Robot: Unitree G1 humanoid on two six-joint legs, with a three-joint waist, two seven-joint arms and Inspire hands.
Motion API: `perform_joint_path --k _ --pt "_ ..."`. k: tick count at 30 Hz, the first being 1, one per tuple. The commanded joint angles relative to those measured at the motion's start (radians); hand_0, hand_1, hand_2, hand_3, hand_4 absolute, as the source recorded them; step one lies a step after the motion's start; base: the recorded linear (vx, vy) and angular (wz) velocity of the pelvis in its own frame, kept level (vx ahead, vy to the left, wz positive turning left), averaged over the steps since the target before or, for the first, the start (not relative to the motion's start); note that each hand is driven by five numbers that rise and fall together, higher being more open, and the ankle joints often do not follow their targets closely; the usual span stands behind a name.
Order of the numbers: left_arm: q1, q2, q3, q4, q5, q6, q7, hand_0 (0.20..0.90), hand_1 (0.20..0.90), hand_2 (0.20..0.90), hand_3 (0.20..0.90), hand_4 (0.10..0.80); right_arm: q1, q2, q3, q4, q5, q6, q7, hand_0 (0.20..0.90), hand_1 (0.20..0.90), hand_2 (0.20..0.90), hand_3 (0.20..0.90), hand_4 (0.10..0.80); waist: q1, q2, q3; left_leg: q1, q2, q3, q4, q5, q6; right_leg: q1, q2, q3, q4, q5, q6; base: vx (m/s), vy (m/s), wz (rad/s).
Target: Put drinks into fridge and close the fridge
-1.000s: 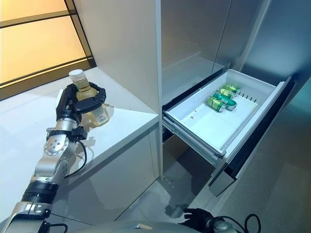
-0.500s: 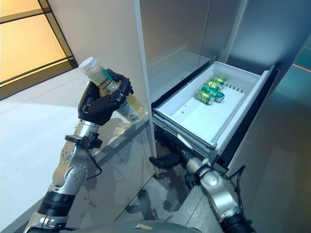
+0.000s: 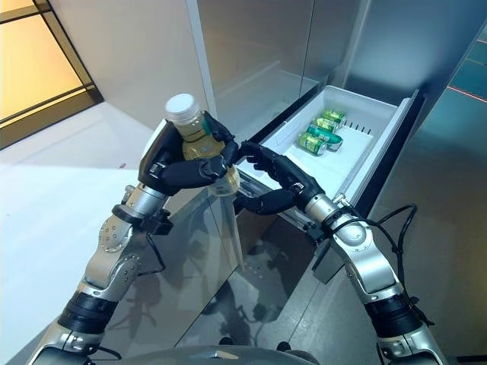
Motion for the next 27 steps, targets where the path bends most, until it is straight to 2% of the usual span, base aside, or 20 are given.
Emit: perform_joint_path --k 1,8,22,27 --pt "-0.233 -0.009 -0.019 -0.121 0.036 -0.134 0.062 0.3 0.3 0.3 0.2 0.1 -0.162 0.017 0.028 -0.12 0.112 -0.032 0.021 0.9 0.9 0.9 0.9 0.8 -0.003 -0.013 -0.08 0.039 0.004 0.074 0.002 -0.097 -0.002 0.008 -0.012 0.019 0.012 0.01 0.043 0.0 0.0 0.0" --pt "-0.279 0.001 -0.068 -0.077 0.072 -0.15 0.13 0.3 0.3 0.3 0.2 0.1 -0.211 0.003 0.074 -0.106 0.153 -0.009 0.041 0.9 0.9 0.9 0.9 0.8 -0.004 -0.021 -0.087 0.038 0.004 0.072 0.002 -0.096 -0.003 0.01 -0.01 0.019 0.013 0.008 0.042 0.0 -0.011 -0.03" --pt "-0.253 -0.022 -0.135 -0.038 0.076 -0.034 0.119 0.3 0.3 0.3 0.2 0.1 -0.267 0.023 0.074 -0.175 0.162 -0.095 -0.012 0.9 0.9 0.9 0.9 0.8 -0.001 -0.021 -0.087 0.038 0.009 0.088 0.002 -0.095 -0.005 0.008 -0.007 0.017 0.006 0.013 0.041 0.003 -0.006 -0.02" --pt "-0.24 -0.024 -0.134 -0.017 0.077 -0.049 0.121 0.3 0.3 0.3 0.2 0.1 -0.28 0.022 0.05 -0.172 0.204 -0.06 -0.056 0.9 0.9 0.9 0.9 0.8 -0.002 -0.02 -0.086 0.04 0.01 0.093 0.002 -0.097 -0.003 0.007 -0.006 0.019 0.008 0.011 0.04 0.002 -0.003 -0.03"
